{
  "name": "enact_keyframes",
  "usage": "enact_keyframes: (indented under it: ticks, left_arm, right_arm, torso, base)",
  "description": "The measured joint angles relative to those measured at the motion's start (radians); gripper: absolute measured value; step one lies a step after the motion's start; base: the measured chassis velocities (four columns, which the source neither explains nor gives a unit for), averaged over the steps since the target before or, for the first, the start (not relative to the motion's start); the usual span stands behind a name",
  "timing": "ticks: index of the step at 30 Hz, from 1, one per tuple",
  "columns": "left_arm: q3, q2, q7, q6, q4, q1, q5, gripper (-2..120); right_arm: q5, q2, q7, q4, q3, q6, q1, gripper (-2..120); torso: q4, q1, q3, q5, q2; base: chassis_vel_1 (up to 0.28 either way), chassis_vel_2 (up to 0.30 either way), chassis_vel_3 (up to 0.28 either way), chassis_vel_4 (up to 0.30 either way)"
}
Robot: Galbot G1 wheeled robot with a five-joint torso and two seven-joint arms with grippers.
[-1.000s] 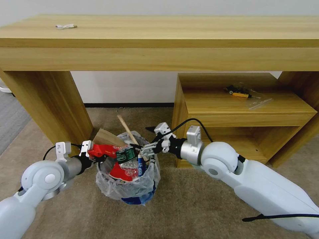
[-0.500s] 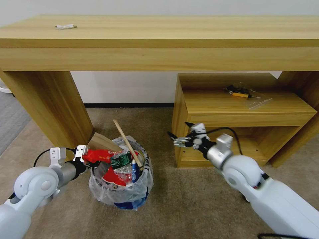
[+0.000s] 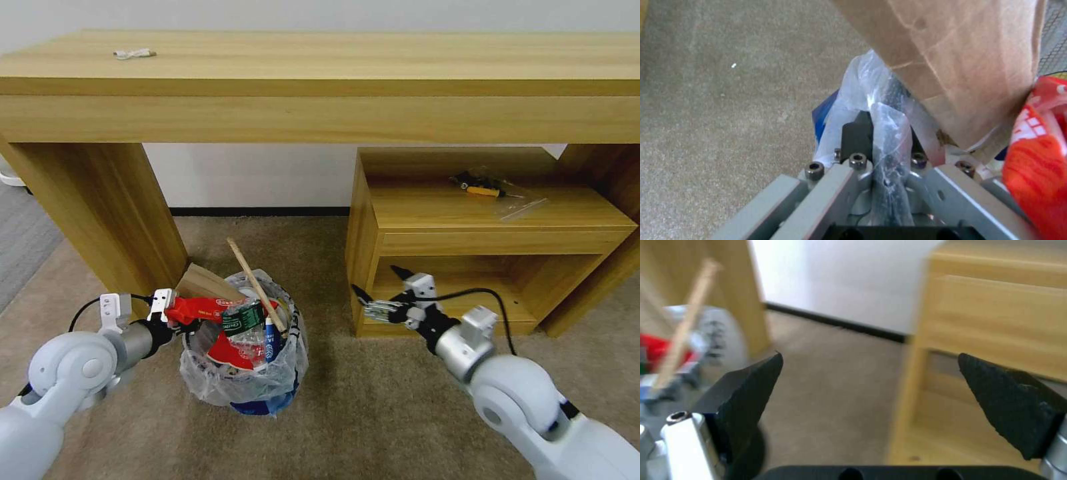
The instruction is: Pick up the trash bin and place the garbage on the floor into it.
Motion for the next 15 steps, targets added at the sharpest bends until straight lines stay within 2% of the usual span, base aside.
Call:
enact_keyframes:
  ticks: [4, 6, 9, 13, 15]
  left_arm:
    - [-0.005, -0.013, -0.001, 0.000, -0.001, 0.008, 0.003, 0]
    - [-0.006, -0.016, -0.001, 0.000, -0.002, 0.009, 0.004, 0]
    - [-0.005, -0.025, -0.001, 0.000, -0.003, 0.012, 0.012, 0]
    - [-0.003, -0.028, -0.001, 0.000, -0.003, 0.016, 0.018, 0]
    - [0.002, -0.037, 0.000, 0.000, -0.008, 0.023, 0.032, 0]
  right_arm:
    - [-0.059, 0.049, -0.013, 0.005, 0.091, 0.048, -0.116, 100]
    - [-0.070, 0.058, -0.015, 0.002, 0.103, 0.058, -0.130, 100]
    - [-0.153, 0.123, -0.038, -0.029, 0.175, 0.130, -0.221, 100]
    - [-0.188, 0.170, -0.048, -0.045, 0.217, 0.167, -0.263, 100]
    - [-0.232, 0.256, -0.059, -0.066, 0.271, 0.210, -0.315, 100]
  torso:
    - [0.0000, 0.000, 0.000, 0.0000, 0.000]
    - [0.0001, 0.000, 0.000, -0.0001, 0.000]
    - [0.0000, 0.000, 0.000, 0.0000, 0.000]
    - [0.0000, 0.000, 0.000, -0.0001, 0.000]
    - [0.0001, 0.000, 0.000, -0.0003, 0.000]
  base:
    - [0.000, 0.000, 0.000, 0.000]
    - [0.000, 0.000, 0.000, 0.000]
    - [0.000, 0.000, 0.000, 0.000]
    - [0.000, 0.000, 0.000, 0.000]
    - [0.000, 0.000, 0.000, 0.000]
